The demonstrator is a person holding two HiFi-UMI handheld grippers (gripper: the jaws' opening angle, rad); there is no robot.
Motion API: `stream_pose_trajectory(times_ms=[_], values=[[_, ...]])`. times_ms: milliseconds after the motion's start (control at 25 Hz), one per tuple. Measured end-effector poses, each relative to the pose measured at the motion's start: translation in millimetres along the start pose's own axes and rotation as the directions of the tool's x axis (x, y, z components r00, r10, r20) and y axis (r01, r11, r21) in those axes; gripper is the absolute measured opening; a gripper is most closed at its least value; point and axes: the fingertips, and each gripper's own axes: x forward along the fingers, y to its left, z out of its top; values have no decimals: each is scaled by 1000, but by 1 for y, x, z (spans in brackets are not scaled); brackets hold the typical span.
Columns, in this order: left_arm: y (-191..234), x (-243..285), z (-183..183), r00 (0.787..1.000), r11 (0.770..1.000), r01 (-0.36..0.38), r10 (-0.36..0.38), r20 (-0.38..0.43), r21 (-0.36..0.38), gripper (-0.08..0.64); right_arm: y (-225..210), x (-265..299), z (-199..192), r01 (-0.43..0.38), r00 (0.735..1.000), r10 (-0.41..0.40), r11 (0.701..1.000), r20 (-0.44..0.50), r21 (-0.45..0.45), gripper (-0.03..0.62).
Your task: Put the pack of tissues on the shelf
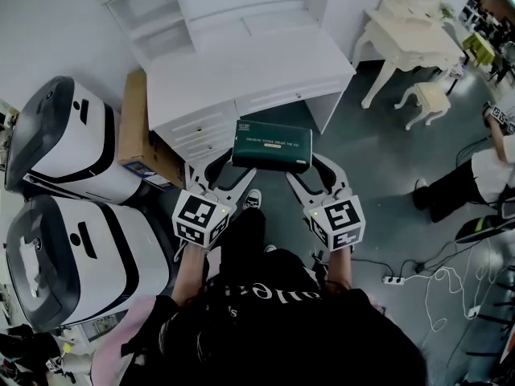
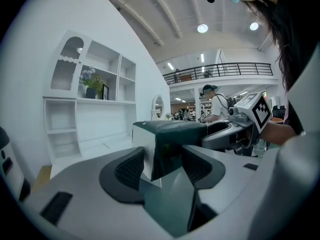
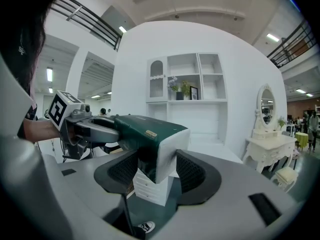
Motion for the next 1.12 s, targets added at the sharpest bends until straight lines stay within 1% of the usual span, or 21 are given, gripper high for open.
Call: stream_pose_trajectory(times_ms=[240,480,720,1120], values=[[45,50,-1,1000,999,30,-30,10,-23,249,-37,51,8,15,1000,-15,1000,-26,-10,259],[113,96,8,999,999,47,-46,16,-9,249,-71,122,29,34,999,-34,999,-35,-4,259],[182,138,15,998,998,56,-55,22,-32,249,-101,193,52,38,998,-39,999,-54,-3,259],[277,189,11,998,996,65,-64,17,-53,247,-133,293,74,40,996,-41,999,-85,-3,259]])
